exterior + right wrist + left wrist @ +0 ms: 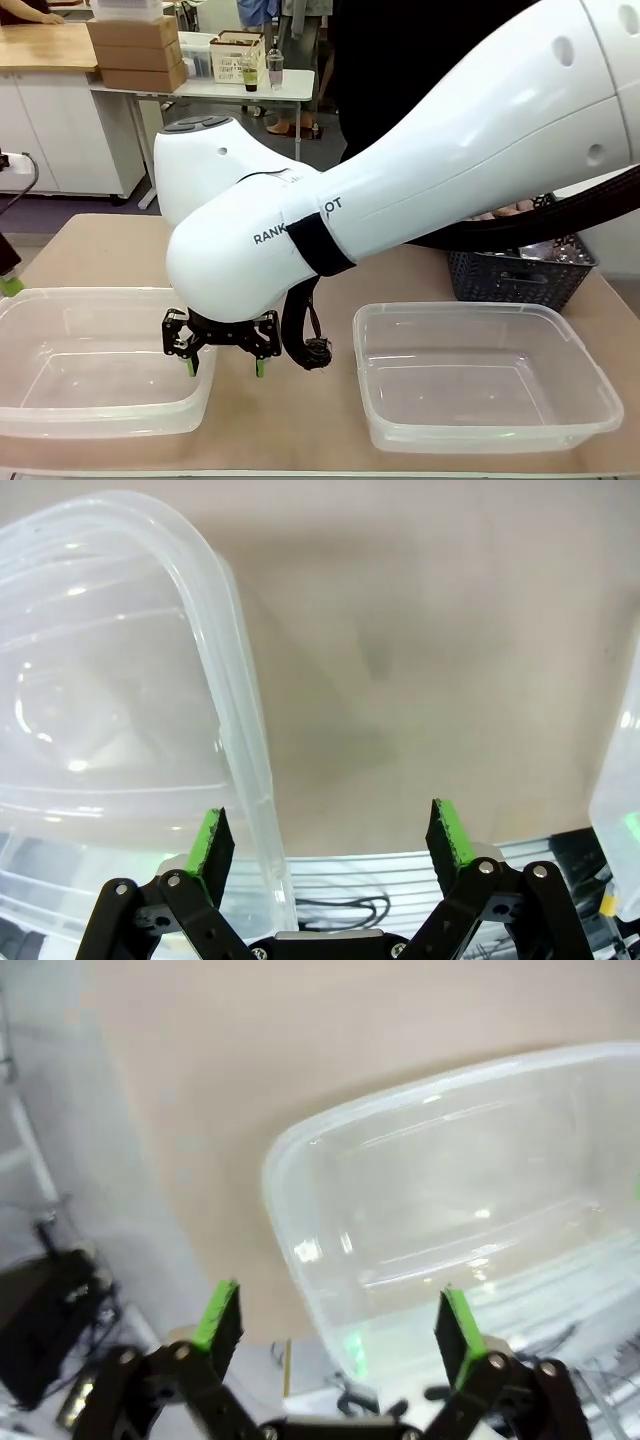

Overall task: Sort the waste into each basket.
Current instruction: Pick up the Organizing box on the left side of the table and lift it.

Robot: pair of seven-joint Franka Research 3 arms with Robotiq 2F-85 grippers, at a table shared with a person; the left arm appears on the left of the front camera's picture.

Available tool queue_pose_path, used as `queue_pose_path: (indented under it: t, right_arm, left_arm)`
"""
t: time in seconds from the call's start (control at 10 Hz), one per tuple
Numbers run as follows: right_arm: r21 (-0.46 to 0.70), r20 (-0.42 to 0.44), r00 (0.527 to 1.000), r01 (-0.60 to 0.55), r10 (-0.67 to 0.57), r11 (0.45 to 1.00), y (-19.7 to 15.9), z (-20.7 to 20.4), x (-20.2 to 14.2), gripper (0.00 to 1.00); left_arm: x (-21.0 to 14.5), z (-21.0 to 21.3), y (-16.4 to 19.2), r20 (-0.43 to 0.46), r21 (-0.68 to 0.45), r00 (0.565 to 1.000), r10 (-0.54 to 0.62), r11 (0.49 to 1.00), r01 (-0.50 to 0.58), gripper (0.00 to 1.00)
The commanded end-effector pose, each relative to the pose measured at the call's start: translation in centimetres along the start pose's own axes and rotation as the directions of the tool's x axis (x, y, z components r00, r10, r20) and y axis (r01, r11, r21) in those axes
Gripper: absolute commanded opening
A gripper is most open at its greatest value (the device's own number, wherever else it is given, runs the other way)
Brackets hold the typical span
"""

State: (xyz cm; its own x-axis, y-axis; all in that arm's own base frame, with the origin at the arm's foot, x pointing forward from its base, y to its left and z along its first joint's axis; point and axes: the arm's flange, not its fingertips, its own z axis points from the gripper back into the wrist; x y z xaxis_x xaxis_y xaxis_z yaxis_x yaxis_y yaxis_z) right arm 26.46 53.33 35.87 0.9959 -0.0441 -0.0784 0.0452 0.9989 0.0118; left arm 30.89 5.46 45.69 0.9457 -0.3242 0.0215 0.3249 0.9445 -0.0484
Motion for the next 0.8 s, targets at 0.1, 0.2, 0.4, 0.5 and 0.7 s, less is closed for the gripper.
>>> queue_pose_path:
  t: [0.1,0.2,0.4,0.5,0.7]
  right_arm:
    - [0.031,-0.006,1.000,0.016,-0.016,0.999,-0.2,-0.1,-0.2,1.00]
    - [0.030,-0.007,1.000,0.019,-0.019,0.999,-0.3,-0.1,-0.3,1.00]
    - [0.023,-0.001,1.000,0.029,-0.029,0.999,-0.4,0.1,-0.4,1.00]
    - [0.003,0.008,1.000,0.024,-0.024,1.000,-0.4,0.1,-0.5,1.00]
    - [0.006,0.033,0.999,0.028,-0.028,1.000,-0.3,0.4,-0.6,0.45]
  left_arm:
    - [-3.7,-9.7,-1.3,-0.156,0.113,0.981,0.118,0.988,-0.101,1.00]
    - [-3.9,-11.0,-2.5,-0.174,0.050,0.982,0.078,0.996,-0.070,1.00]
    - [-4.0,-12.9,-4.2,-0.182,-0.028,0.982,0.047,0.998,-0.053,1.00]
    - [-4.1,-13.4,-4.5,-0.180,-0.054,0.983,0.044,0.997,-0.055,1.00]
    - [-4.0,-12.9,-4.1,-0.169,-0.032,0.985,0.035,0.999,-0.041,0.41]
